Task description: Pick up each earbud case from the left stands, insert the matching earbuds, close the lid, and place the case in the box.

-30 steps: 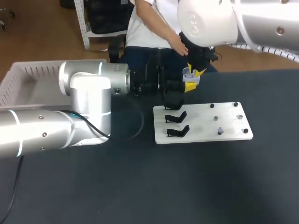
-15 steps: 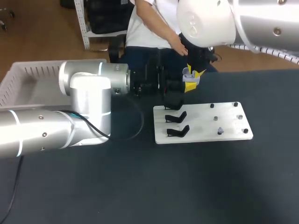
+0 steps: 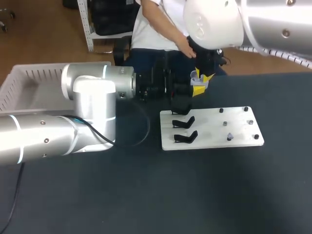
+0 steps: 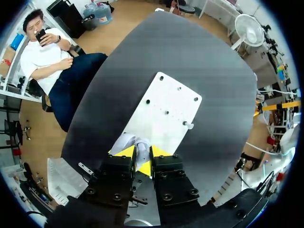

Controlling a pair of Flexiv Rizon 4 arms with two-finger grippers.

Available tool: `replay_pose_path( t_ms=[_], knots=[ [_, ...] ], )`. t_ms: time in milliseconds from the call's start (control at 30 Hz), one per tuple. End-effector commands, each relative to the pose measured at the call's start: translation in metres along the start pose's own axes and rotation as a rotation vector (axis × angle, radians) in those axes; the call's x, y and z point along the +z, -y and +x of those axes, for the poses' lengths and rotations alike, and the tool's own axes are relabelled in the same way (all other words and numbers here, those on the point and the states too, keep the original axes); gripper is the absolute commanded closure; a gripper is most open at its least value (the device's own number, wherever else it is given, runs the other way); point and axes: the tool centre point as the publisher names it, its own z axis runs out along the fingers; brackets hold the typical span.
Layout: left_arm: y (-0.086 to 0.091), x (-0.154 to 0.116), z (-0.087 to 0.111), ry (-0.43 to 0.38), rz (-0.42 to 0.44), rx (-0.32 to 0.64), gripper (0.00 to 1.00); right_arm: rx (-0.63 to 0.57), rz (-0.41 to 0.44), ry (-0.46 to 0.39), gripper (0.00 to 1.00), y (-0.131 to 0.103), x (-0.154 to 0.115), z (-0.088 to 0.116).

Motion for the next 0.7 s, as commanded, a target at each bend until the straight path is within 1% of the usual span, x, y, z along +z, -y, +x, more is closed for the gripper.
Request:
replay_pose_path(
  t_ms=[33, 433, 467, 500, 533, 667, 700],
  knots=[
    [0.0010, 0.0004, 0.0005, 0.004, -0.005, 0.004, 1.00, 0.005, 0.002, 0.002, 1.00, -0.0002, 0.0000, -0.0011],
    [0.0010, 0.0004, 0.0005, 0.004, -0.005, 0.004, 1.00, 0.015, 0.010, -0.010, 1.00, -0.0019, 0.0042, -0.0025],
    [0.0010, 0.0004, 0.0005, 0.004, -0.005, 0.004, 1.00, 0.016, 0.010, -0.011, 0.98, -0.0021, 0.0044, -0.0025],
    [0.0010, 0.0004, 0.0005, 0.004, -0.005, 0.004, 1.00, 0.016, 0.009, -0.012, 0.88, -0.0022, 0.0045, -0.0025],
    [0.0010, 0.0004, 0.0005, 0.004, -0.005, 0.004, 1.00, 0.016, 0.009, -0.013, 0.83, -0.0027, 0.0047, -0.0024],
    [0.0010, 0.0004, 0.0005, 0.004, -0.005, 0.004, 1.00, 0.012, 0.008, -0.013, 0.79, -0.0037, 0.0039, -0.0016],
    [0.0010, 0.0004, 0.0005, 0.004, -0.005, 0.004, 1.00, 0.010, 0.007, -0.014, 0.76, -0.0037, 0.0033, -0.0009]
  ],
)
